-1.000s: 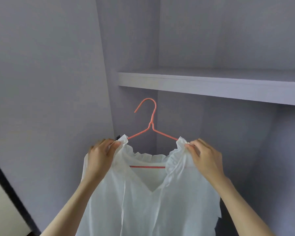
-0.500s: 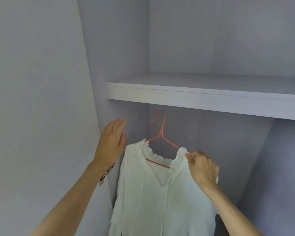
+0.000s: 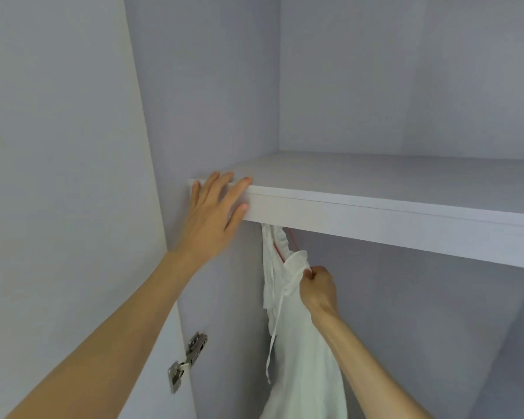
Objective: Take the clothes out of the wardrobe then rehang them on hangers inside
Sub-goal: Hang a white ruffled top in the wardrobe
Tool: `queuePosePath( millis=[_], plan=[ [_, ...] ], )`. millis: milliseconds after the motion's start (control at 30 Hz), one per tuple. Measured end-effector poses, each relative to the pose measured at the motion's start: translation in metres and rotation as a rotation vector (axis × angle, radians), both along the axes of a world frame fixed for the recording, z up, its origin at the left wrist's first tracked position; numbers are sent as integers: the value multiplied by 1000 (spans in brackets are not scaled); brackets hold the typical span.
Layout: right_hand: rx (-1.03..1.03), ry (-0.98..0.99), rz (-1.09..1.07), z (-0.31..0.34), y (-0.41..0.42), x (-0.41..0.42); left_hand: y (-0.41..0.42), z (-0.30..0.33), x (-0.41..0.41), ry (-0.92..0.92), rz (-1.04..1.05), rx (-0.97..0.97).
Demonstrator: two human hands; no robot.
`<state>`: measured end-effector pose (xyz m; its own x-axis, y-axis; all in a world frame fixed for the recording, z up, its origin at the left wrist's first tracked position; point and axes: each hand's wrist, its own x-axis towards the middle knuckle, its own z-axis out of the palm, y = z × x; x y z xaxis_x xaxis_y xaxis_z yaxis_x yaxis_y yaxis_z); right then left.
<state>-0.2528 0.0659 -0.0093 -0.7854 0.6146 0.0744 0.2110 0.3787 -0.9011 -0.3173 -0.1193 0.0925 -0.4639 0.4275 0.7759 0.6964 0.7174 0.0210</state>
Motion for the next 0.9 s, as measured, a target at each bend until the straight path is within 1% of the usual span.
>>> queuePosePath(
  millis=[200, 333, 467, 567, 700, 800, 900],
  plan=[
    [-12, 29, -16, 0, -8, -47, -5, -5, -8, 55, -41, 6],
    [-17, -32, -25, -10, -5, -76, -1, -9, -11, 59, -38, 69],
    [17, -53, 3, -31, -15, -87, -2, -10, -14, 63, -47, 76],
    [61, 22, 70, -42, -31, -88, -1, -11, -15, 76, -32, 73],
    [131, 93, 210, -46, -59, -96, -4, -12, -19, 98, -8, 8],
    [135, 135, 271, -46, -76, -109, -5, -12, -20, 98, -6, -9],
    [69, 186, 338, -40, -95, -119, -4, -13, -21, 114, -3, 0]
  ],
)
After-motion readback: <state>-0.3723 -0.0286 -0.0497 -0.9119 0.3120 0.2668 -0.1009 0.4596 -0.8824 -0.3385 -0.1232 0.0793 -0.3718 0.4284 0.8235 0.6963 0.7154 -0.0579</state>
